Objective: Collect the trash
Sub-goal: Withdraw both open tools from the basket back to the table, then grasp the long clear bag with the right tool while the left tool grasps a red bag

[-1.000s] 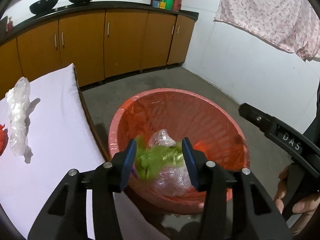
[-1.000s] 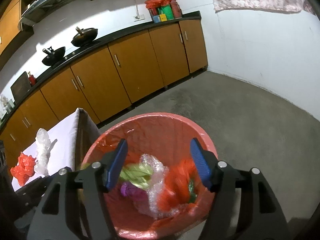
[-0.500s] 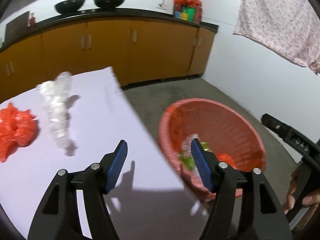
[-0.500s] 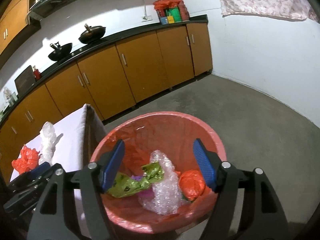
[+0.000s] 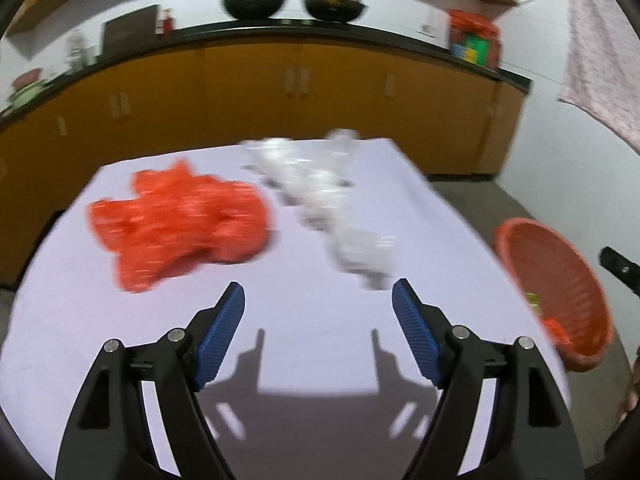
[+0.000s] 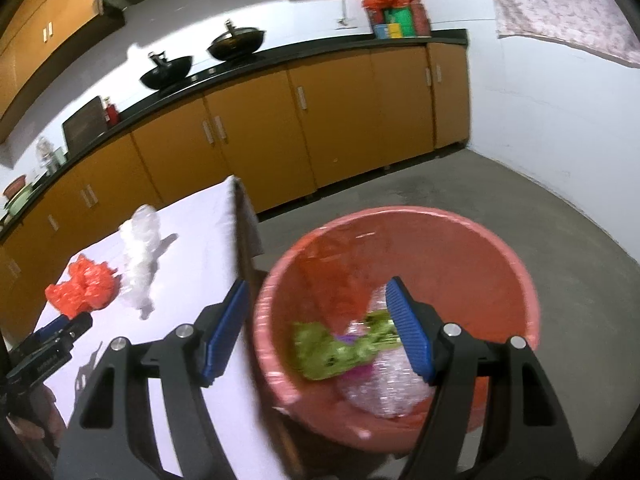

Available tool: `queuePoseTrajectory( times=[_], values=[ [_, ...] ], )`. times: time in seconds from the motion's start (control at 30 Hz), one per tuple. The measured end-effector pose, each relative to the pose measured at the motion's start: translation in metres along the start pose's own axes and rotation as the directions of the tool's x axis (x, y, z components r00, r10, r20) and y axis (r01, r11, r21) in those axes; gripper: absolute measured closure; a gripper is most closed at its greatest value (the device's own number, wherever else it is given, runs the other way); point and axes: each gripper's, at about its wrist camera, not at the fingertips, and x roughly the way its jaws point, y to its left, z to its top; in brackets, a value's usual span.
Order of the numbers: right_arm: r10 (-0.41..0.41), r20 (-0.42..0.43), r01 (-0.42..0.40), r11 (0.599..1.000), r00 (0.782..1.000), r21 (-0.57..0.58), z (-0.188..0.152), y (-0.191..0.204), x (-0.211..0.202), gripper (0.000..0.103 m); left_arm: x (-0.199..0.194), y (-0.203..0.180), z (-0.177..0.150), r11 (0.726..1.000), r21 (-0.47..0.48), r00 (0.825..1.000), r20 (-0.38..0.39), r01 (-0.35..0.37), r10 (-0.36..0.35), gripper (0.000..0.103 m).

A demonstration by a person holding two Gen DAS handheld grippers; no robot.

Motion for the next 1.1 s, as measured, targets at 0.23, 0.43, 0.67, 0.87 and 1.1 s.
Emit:
queuePoseTrajectory(
  times=[0.23,0.43,0.67,0.87,1.1],
  values=[
    [0.088,-0.043,-0.091,0.994,0.995,-0.067,-0.003,0.058,0.015,0.034,-0.004,0.069,-0.004,0.99,-0.053,0.992,0.0,-0.128,0.128,0.025],
    [0.177,-0.093,-0.188,0.976,0.98,-0.115,-0.005,0.117,0.036,0.036,-0.01,0.11,-0.003,0.978,-0.095,0.981,0.021,-0.187,0.19,0.018],
    [0.223,-0.178,-0.253,0.952,0.958,-0.171,-0.006,0.188,0.083,0.036,-0.011,0.132,-0.001,0.973,-0.115,0.977,0.047,-0.2,0.207,0.013],
    [0.19,-0.218,-0.241,0.94,0.957,-0.243,-0.006,0.231,0.12,0.036,-0.007,0.136,0.004,0.975,-0.123,0.978,0.064,-0.188,0.196,0.012],
    [0.138,-0.274,-0.204,0.951,0.952,-0.23,-0.005,0.239,0.161,0.044,-0.001,0.133,0.01,0.978,-0.096,0.978,0.082,-0.186,0.194,0.012]
  ],
)
